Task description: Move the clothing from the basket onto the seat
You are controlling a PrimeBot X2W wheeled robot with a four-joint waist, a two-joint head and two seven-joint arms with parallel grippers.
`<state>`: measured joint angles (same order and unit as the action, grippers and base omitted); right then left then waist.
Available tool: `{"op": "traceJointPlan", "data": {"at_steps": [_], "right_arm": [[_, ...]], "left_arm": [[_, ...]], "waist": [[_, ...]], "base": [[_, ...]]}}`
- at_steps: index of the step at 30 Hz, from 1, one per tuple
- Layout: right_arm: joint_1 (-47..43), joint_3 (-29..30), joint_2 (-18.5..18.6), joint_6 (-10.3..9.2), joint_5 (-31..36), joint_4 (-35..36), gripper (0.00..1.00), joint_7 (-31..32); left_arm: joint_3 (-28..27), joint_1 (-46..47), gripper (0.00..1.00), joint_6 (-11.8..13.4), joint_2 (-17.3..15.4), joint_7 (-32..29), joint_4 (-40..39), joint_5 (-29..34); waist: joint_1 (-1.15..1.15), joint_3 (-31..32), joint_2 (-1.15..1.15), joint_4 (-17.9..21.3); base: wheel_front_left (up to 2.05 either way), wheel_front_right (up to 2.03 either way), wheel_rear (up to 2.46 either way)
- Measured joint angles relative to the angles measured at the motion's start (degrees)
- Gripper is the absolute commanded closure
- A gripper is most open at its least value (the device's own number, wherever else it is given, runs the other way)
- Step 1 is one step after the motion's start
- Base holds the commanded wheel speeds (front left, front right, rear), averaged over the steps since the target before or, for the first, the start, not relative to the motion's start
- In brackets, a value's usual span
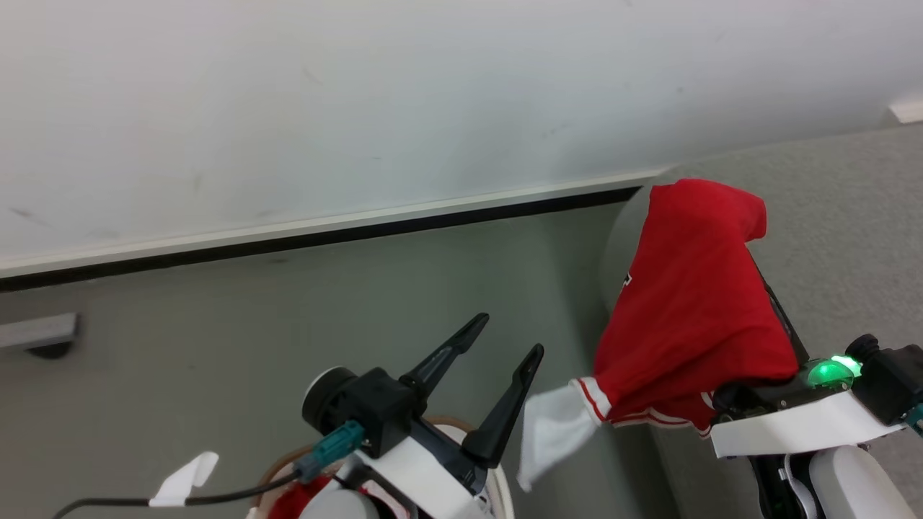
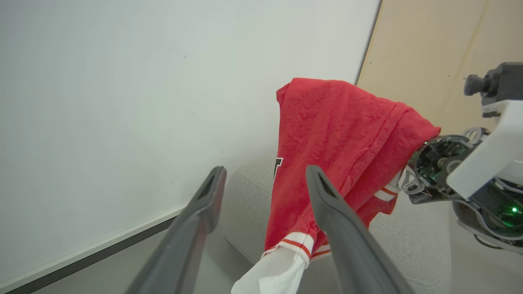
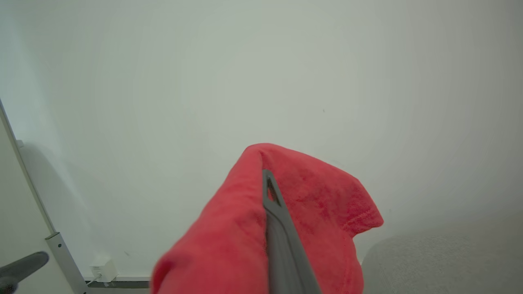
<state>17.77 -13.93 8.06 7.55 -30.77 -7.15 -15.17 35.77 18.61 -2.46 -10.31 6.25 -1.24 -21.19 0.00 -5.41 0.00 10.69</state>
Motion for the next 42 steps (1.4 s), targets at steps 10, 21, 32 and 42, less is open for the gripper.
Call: {"op": "traceJointPlan", "data": {"at_steps": [10, 21, 32, 42], "right_arm": [[-3.3, 0.0, -1.2, 0.0, -3.4, 3.7, 1.0, 0.5], [2.8, 1.4, 1.3, 0.0, -7.6, 4.2, 1.0, 2.4], [24.7, 14.7, 11.4, -0.01, -9.8, -2.8, 1.0, 10.6], [39.2, 22.0, 19.0, 0.0, 0.9, -17.7, 1.0, 12.7]], "left_arm": [[0.9, 0.3, 0.0, -0.4, -1.7, 0.8, 2.1, 1.0], [3.0, 3.0, 0.0, -0.6, -2.2, 0.8, 3.4, 3.7], [5.5, 11.6, 0.0, -2.9, -2.5, -0.6, 3.7, 6.3], [5.7, 17.5, 0.0, -3.6, -2.0, 0.2, 4.9, 6.8]], "waist": [[0.0, -2.7, 0.0, 12.3], [0.0, -6.4, 0.0, 15.9], [0.0, -15.7, 0.0, 11.9], [0.01, -25.8, 0.0, 5.4]], "base": [[0.0, 0.0, 0.0], [0.0, 0.0, 0.0], [0.0, 0.0, 0.0], [0.0, 0.0, 0.0]]}}
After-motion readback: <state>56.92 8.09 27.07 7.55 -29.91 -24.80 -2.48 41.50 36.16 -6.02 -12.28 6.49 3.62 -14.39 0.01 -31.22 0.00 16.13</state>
